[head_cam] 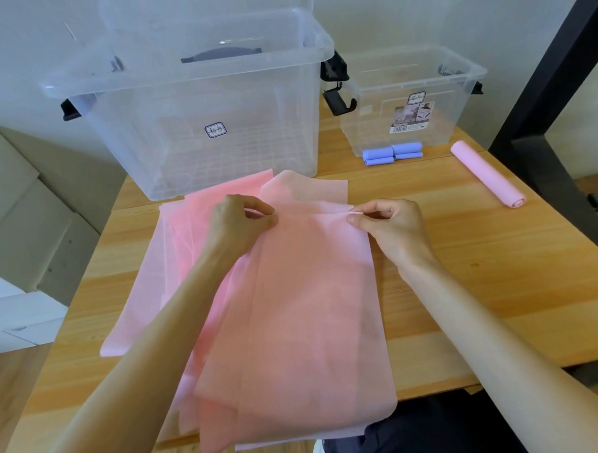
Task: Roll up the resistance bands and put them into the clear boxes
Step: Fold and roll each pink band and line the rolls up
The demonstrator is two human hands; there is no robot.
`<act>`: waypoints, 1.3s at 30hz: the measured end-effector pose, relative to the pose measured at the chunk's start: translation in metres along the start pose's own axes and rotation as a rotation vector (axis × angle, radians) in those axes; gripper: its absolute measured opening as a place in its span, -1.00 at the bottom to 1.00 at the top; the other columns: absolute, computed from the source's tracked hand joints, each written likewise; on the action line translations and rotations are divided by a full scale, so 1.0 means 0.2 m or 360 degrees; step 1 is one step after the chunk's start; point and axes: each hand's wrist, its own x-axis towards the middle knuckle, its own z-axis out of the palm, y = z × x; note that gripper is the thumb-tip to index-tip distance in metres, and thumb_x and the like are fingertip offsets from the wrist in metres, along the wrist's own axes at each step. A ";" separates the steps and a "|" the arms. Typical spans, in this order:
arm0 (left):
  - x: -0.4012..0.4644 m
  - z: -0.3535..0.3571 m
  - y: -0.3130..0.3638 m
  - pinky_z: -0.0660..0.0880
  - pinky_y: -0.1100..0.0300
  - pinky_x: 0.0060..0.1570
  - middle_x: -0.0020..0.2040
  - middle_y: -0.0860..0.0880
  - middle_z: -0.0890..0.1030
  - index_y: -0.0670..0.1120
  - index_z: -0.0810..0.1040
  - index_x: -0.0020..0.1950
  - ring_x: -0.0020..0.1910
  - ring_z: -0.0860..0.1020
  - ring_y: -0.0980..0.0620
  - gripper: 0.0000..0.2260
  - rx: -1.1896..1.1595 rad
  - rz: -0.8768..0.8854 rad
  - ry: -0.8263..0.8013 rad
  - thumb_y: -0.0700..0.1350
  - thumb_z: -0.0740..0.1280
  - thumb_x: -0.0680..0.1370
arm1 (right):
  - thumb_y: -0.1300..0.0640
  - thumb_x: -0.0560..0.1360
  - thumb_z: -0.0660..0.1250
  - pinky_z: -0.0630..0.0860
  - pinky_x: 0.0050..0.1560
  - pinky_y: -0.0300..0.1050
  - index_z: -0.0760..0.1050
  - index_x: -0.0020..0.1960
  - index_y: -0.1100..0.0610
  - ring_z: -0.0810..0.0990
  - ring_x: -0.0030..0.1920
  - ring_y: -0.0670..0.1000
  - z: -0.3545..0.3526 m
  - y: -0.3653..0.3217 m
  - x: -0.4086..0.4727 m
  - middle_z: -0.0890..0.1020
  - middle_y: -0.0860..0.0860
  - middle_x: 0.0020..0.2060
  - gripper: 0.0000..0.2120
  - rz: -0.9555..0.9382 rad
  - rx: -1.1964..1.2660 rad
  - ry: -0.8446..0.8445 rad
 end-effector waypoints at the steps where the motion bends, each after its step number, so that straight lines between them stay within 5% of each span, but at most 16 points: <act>1: 0.00 0.00 0.00 0.39 0.41 -0.34 -0.22 0.05 0.61 -0.03 0.67 -0.09 -0.29 0.52 0.17 -0.94 0.0017 0.0009 0.0001 -0.13 0.50 0.47 | 0.32 0.41 0.49 0.54 -0.09 -0.37 0.67 -0.20 0.12 0.64 -0.21 -0.15 0.00 0.00 0.00 0.71 -0.04 -0.23 -0.88 -0.0007 0.0011 0.0025; 7: -0.01 0.03 0.00 0.51 0.16 -0.10 -0.17 0.04 0.67 0.05 0.66 -0.17 -0.24 0.56 0.09 -0.91 0.0088 0.0084 0.0040 -0.12 0.52 0.44 | 0.38 0.38 0.49 0.49 -0.15 -0.38 0.62 -0.25 0.10 0.60 -0.27 -0.16 -0.01 0.02 -0.03 0.69 -0.05 -0.25 -0.81 -0.0138 -0.0007 0.0058; 12: 0.00 0.04 -0.01 0.44 0.32 -0.33 -0.29 0.19 0.60 0.11 0.63 -0.22 -0.41 0.52 0.30 -0.86 0.0000 0.0082 0.0042 -0.13 0.51 0.44 | 0.43 0.39 0.45 0.48 -0.22 -0.39 0.60 -0.12 0.12 0.56 -0.31 -0.17 -0.02 0.00 -0.08 0.62 -0.09 -0.24 -0.77 -0.0256 0.0008 0.0003; 19: 0.00 0.02 0.02 0.43 0.53 -0.19 -0.16 0.23 0.62 0.05 0.62 -0.16 -0.28 0.54 0.41 -0.89 -0.0232 0.0092 -0.0012 -0.15 0.50 0.47 | 0.45 0.40 0.45 0.40 -0.30 -0.39 0.60 -0.04 0.07 0.47 -0.37 -0.20 -0.06 0.01 -0.13 0.51 -0.09 -0.29 -0.69 -0.0208 0.0184 0.0020; 24: -0.02 0.01 0.03 0.49 0.44 -0.20 -0.17 0.13 0.65 0.02 0.62 -0.15 -0.32 0.56 0.33 -0.91 -0.0436 0.0076 -0.0011 -0.15 0.48 0.49 | 0.40 0.41 0.46 0.44 -0.21 -0.42 0.65 0.00 0.11 0.49 -0.32 -0.20 -0.07 0.01 -0.14 0.56 -0.06 -0.25 -0.74 -0.0183 0.0172 0.0060; 30: -0.09 -0.03 0.08 0.55 0.33 -0.05 -0.11 0.05 0.71 0.02 0.57 0.17 -0.18 0.65 0.16 -0.72 -0.0608 0.0164 -0.0036 -0.17 0.48 0.50 | 0.33 0.43 0.47 0.46 -0.11 -0.37 0.64 -0.11 0.01 0.54 -0.25 -0.22 -0.11 0.01 -0.15 0.64 -0.06 -0.19 -0.79 -0.0186 0.0081 0.0161; 36: -0.29 -0.15 0.15 0.56 0.30 0.00 -0.13 0.04 0.69 -0.06 0.64 -0.06 -0.12 0.65 0.15 -0.95 -0.0652 0.0383 -0.0007 -0.20 0.41 0.56 | 0.25 0.43 0.48 0.47 0.04 -0.30 0.58 -0.16 0.15 0.59 -0.06 -0.18 -0.16 -0.09 -0.26 0.64 -0.04 -0.05 -0.92 -0.0301 0.0065 0.0199; 39: -0.43 -0.21 0.21 0.49 0.39 -0.07 -0.20 0.15 0.67 -0.06 0.58 -0.11 -0.16 0.62 0.24 -0.92 -0.0713 0.0516 0.0058 -0.19 0.37 0.58 | 0.30 0.47 0.42 0.51 -0.03 -0.27 0.52 -0.15 0.22 0.61 -0.12 -0.12 -0.20 -0.18 -0.38 0.68 0.01 -0.16 -0.91 -0.0418 0.0171 0.0078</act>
